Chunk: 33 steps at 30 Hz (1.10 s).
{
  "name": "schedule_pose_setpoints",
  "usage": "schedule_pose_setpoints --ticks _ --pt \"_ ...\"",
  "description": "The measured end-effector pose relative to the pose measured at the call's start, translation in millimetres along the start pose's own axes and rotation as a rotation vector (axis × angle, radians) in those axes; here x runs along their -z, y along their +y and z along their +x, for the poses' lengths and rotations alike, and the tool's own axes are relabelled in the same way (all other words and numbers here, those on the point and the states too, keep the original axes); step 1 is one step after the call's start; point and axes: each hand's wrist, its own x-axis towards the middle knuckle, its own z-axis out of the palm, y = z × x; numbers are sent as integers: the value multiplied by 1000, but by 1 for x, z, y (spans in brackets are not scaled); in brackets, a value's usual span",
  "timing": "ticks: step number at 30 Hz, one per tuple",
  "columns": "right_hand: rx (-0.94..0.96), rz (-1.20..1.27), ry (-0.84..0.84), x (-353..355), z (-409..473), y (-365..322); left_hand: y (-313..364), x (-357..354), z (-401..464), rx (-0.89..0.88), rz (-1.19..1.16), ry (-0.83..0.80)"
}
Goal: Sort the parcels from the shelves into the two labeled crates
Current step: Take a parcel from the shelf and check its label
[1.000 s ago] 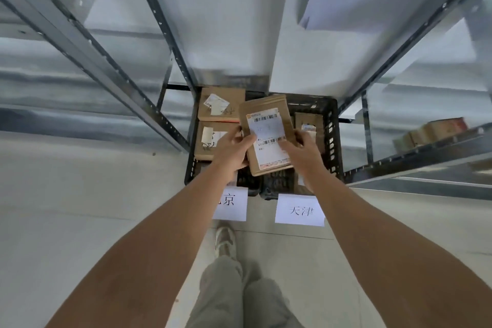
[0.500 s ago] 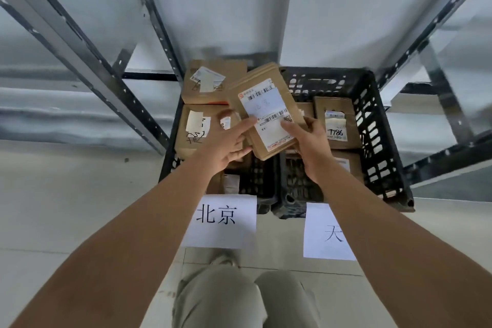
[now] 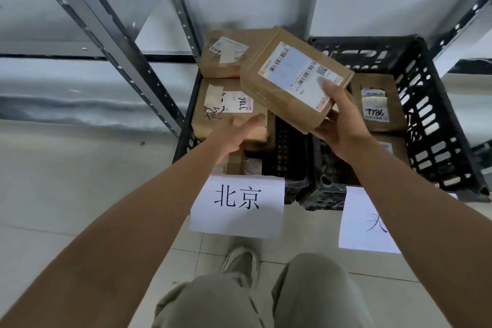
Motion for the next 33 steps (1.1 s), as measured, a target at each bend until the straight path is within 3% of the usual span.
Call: schedule_pose_setpoints --ticks 3,6,15,21,33 --pt "-14 -49 -5 13 -3 3 -37 15 12 46 609 19" --pt "-15 -51 -23 21 -8 5 -63 15 28 190 942 38" --pt "-46 -25 -43 38 -7 11 -74 -3 55 405 901 82" --pt "-64 3 -4 47 -7 18 -79 -13 61 395 848 167" --pt "-80 -12 53 51 -8 15 -60 -15 63 424 776 88"
